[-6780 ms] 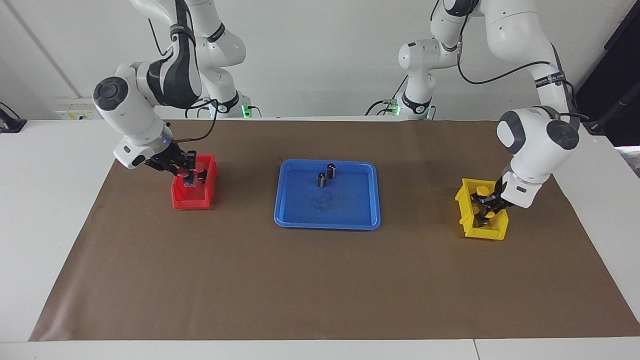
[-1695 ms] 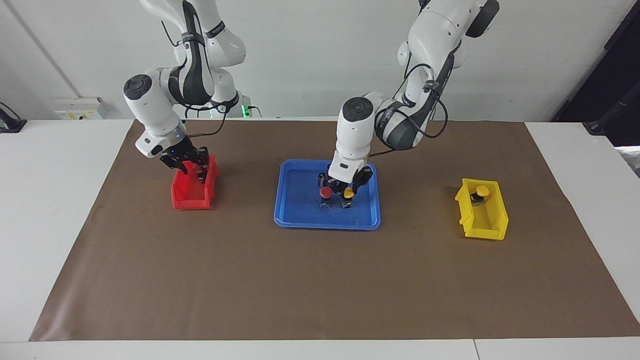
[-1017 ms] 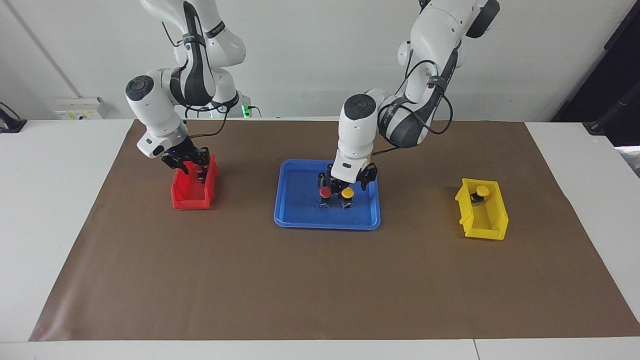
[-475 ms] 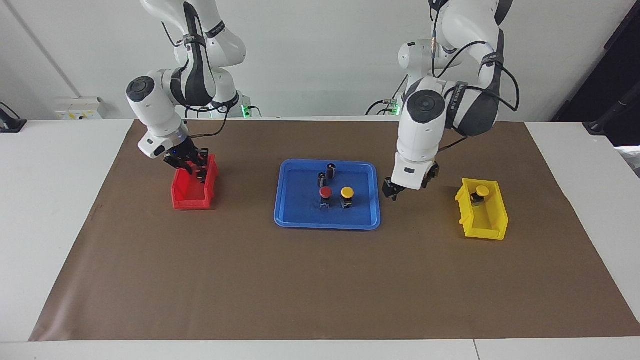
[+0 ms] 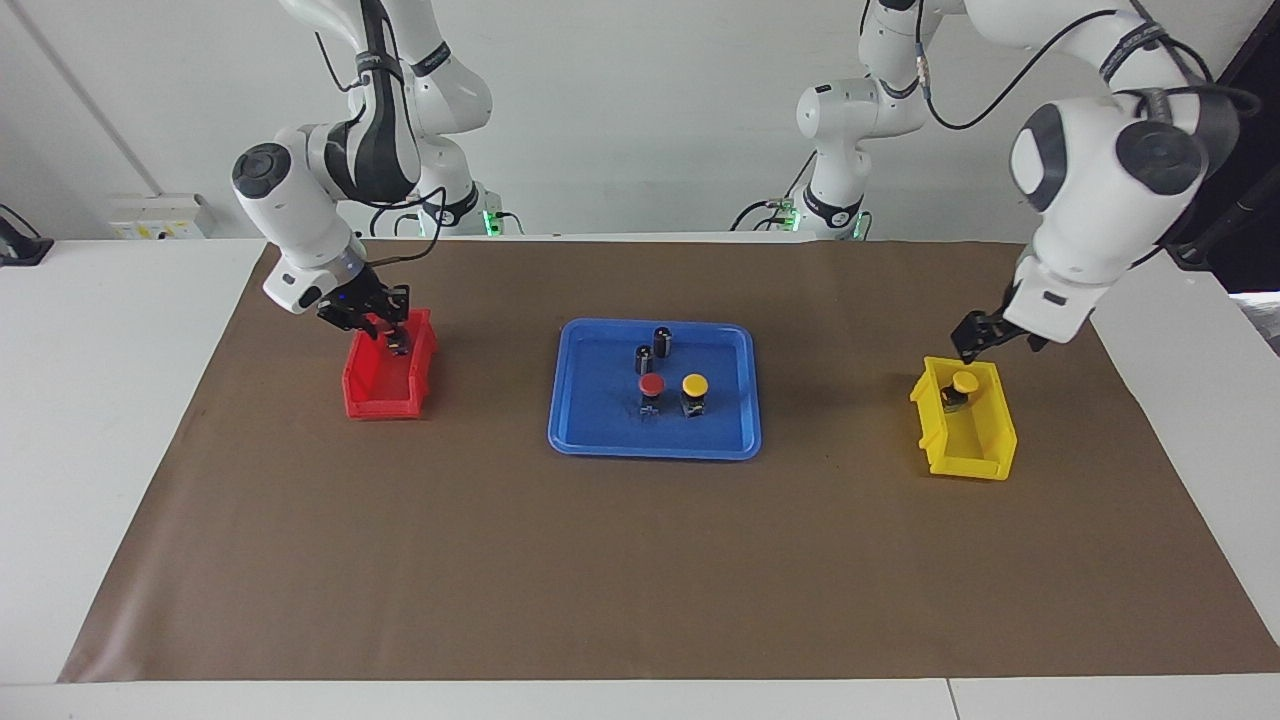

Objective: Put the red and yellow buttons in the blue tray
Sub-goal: 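Withdraw the left gripper to the yellow bin while the right gripper lifts the button, then place the red button in the tray with the right gripper while the left gripper grasps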

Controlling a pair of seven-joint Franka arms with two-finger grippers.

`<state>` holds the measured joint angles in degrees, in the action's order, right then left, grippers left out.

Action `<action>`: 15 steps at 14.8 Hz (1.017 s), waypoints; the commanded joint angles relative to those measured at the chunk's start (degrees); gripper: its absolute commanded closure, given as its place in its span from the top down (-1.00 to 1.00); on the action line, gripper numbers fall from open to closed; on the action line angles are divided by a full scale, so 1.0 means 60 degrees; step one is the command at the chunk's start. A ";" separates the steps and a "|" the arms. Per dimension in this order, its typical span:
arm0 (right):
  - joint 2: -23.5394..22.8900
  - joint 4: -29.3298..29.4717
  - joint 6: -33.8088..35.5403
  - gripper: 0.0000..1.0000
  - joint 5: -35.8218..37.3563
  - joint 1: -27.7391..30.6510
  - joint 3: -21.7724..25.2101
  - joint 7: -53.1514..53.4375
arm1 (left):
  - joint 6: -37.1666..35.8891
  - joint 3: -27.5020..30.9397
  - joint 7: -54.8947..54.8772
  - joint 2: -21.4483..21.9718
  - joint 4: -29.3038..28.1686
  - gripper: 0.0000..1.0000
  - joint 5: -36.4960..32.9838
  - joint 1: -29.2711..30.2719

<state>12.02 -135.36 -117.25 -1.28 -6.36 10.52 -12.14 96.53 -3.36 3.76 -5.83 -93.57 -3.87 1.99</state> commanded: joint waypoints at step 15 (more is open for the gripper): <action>-0.4933 0.6992 0.1745 -0.51 -0.1326 -0.4696 -0.0289 0.5041 | -0.0240 0.0194 -0.0465 0.0942 -0.0503 1.00 0.1421 -0.0493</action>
<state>-16.93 -92.19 -105.58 -8.62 -33.92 8.46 17.99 95.01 -2.42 0.95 -2.14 -93.95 4.15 -0.57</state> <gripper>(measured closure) 0.599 0.000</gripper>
